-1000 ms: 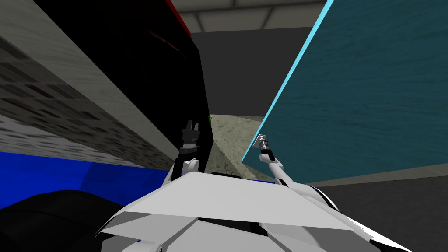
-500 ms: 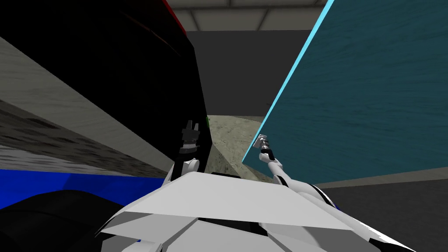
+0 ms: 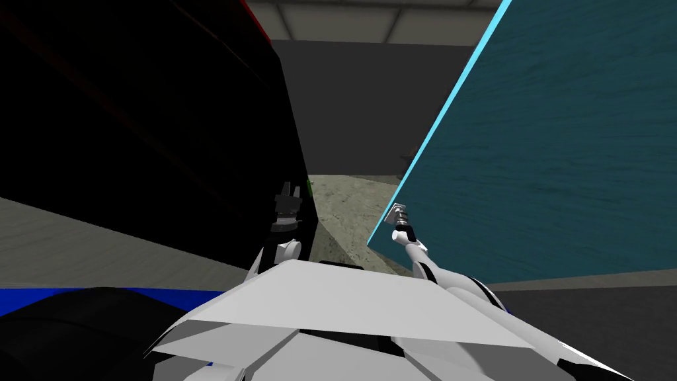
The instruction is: Push the door open
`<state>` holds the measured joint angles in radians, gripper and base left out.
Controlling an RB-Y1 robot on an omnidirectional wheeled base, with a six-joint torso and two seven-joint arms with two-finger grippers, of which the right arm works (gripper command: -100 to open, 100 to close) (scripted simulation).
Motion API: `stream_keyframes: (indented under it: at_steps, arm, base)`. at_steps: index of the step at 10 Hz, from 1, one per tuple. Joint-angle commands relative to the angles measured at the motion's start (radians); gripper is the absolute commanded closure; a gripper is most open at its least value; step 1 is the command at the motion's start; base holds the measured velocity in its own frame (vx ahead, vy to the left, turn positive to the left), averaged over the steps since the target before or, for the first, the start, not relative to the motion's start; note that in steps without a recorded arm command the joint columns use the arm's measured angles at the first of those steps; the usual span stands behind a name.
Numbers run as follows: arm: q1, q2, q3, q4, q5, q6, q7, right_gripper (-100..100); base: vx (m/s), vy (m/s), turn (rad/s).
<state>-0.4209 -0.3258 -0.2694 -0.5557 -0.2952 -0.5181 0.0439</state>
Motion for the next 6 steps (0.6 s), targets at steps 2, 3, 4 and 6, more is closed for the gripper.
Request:
stream_keyframes:
  at_steps: [2, 3, 4, 6]
  arm:
    - [0.0, 0.003, -0.025, -0.005, -0.006, 0.006, 0.023, 100]
    - [-0.005, 0.002, -0.017, 0.012, -0.004, -0.001, 0.017, 100]
    - [-0.008, 0.002, -0.03, 0.014, -0.009, -0.003, 0.028, 100]
    - [-0.01, 0.003, -0.045, 0.018, -0.015, -0.005, 0.042, 100]
  base:
    - [0.183, 0.05, -0.073]
    - [0.085, 0.012, -0.023]
    - [0.127, -0.004, -0.063]
    - [0.177, -0.015, -0.068]
